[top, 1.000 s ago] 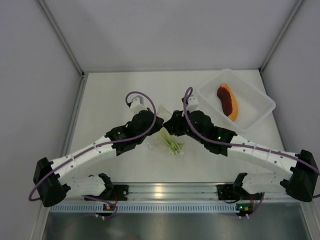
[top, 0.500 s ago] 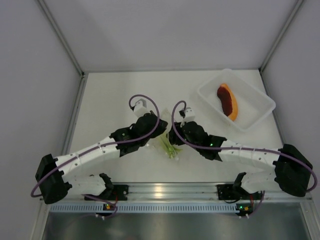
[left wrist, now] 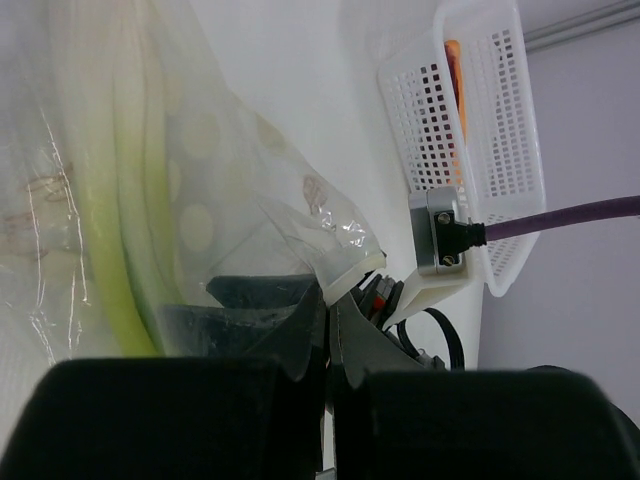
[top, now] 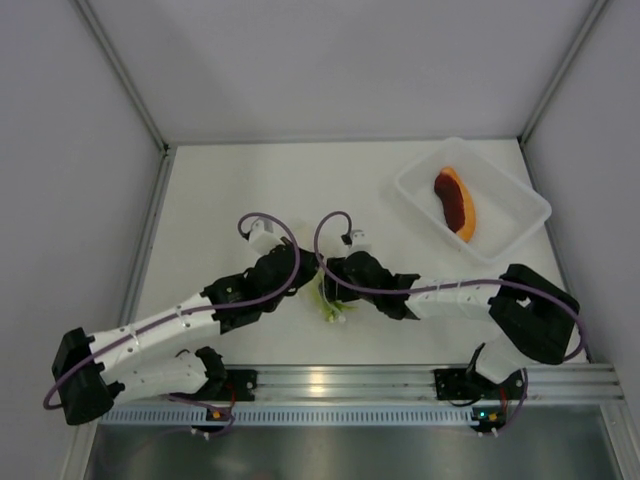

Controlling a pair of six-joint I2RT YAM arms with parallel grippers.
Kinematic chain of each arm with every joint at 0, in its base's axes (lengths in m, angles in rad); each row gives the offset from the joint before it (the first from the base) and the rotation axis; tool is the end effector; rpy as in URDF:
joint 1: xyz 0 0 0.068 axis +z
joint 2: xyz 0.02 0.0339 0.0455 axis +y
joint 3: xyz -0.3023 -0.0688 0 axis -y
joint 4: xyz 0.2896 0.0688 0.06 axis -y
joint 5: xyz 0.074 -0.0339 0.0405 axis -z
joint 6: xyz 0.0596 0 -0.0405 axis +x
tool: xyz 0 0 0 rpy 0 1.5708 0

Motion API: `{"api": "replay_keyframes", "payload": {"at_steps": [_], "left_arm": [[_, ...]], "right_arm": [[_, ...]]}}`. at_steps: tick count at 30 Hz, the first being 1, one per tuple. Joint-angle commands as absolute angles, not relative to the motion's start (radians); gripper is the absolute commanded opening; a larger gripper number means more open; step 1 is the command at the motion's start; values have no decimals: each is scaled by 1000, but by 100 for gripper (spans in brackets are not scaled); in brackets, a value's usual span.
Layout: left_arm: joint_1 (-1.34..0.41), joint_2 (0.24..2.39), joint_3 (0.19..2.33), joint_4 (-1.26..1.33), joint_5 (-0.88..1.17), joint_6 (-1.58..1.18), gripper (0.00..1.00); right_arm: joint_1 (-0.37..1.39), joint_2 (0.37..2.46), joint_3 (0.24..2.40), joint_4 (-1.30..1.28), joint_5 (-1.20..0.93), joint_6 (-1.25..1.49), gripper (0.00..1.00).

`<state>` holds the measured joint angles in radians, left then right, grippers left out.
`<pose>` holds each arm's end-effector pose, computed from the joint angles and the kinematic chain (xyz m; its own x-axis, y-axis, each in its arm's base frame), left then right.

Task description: Open the zip-top bag and remove the fake food

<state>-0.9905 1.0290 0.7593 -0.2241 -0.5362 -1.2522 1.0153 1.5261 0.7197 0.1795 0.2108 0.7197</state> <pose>0.1732 -0.2087 0.2938 -0.5299 -0.6807 -0.5058 -0.0989 0.6419 -0.7604 0.1991 0.2971 0.1704 -0.7214 0.0600 -0.6899 -0.3537 0.8246 0.4415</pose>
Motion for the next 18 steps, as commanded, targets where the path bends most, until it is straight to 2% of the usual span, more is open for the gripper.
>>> {"api": "replay_keyframes", "payload": {"at_steps": [1, 4, 8, 11, 13, 15, 18], "left_arm": [[-996, 979, 730, -150, -601, -1305, 0], [-996, 968, 712, -149, -604, -1293, 0], [-996, 963, 684, -152, -609, -1259, 0], [-996, 937, 641, -153, -618, -1256, 0], [-997, 919, 608, -155, -621, -1261, 0], [-997, 890, 592, -155, -626, -1256, 0], [-997, 870, 583, -175, -640, -1246, 0]], "right_arm": [[1043, 1561, 739, 232, 195, 776, 59], [1051, 1608, 797, 148, 181, 750, 63], [1104, 1621, 844, 34, 236, 697, 63], [1134, 1623, 824, 28, 245, 699, 58], [1141, 1631, 809, 32, 255, 706, 50], [1141, 1641, 802, 31, 256, 718, 45], [1144, 1643, 804, 32, 253, 715, 43]]}}
